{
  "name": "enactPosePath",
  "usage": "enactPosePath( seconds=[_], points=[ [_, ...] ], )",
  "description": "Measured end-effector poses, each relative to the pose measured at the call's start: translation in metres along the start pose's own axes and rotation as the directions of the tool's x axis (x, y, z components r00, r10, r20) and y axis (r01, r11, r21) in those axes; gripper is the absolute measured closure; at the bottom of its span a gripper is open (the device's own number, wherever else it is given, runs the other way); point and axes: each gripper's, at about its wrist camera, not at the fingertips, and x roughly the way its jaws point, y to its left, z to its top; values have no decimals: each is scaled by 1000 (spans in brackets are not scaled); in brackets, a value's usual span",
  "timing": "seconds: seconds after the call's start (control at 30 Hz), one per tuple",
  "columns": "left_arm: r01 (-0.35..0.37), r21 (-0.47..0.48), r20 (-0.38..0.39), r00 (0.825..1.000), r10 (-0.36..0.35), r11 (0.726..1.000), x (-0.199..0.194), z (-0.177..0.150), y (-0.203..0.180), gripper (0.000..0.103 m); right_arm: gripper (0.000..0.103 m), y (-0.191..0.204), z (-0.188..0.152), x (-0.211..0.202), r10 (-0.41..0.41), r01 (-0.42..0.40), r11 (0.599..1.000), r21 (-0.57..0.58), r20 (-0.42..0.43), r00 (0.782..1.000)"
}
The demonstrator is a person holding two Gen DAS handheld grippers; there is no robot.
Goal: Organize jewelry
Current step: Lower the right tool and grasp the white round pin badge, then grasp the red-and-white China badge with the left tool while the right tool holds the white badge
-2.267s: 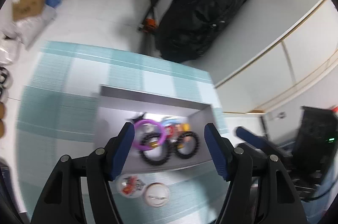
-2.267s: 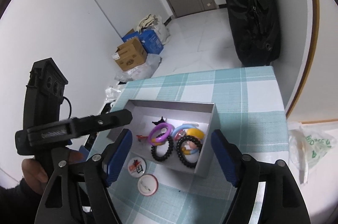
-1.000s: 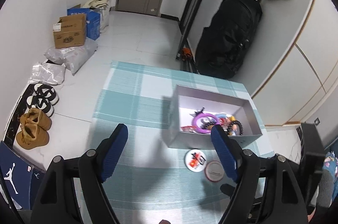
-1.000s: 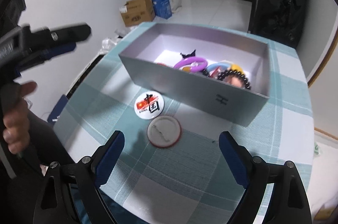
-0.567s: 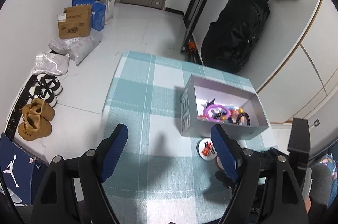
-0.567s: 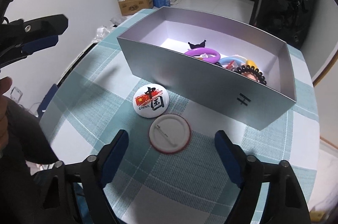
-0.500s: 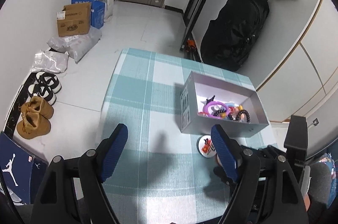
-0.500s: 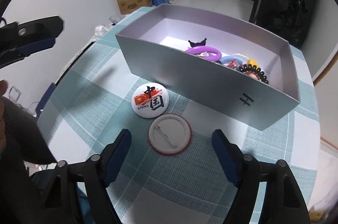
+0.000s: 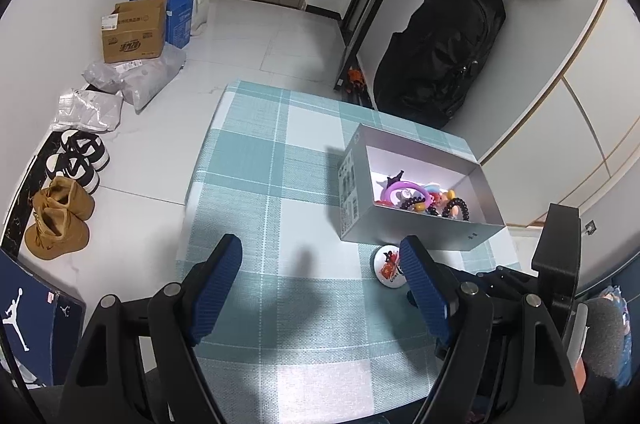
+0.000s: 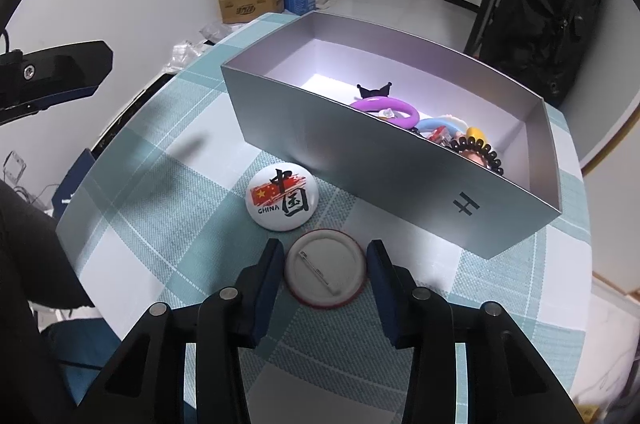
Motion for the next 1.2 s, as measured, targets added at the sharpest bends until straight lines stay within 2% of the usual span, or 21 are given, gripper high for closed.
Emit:
enactPosePath(
  seconds=[0.13,0.3,0.5,0.8,0.97,1.2],
  points=[
    [-5,16,3,1000,5,1000,0,-1,-4,25,61,-3,-4,-5,1,-1,1000,17,-5,1000],
    [24,20,-1,1000,-24,1000,3,-2,-9,25,61,-13,-1,-12,35,-35,997,72,5,999],
    [18,81,-39,999,-15,997,14,-6,-25,25,61,-20,0,-23,58,-61,994,95,35,998],
    [-8,171,-101,995,25,985,35,-18,-49,26,61,-51,-15,-52,85,-100,979,180,89,992],
    [-21,208,-146,988,53,978,51,-25,-61,26,61,-62,-21,-67,82,-103,977,187,119,990],
    [-53,231,-175,980,95,972,68,-27,-72,26,61,-81,-29,-86,88,-127,964,232,170,982]
  ],
)
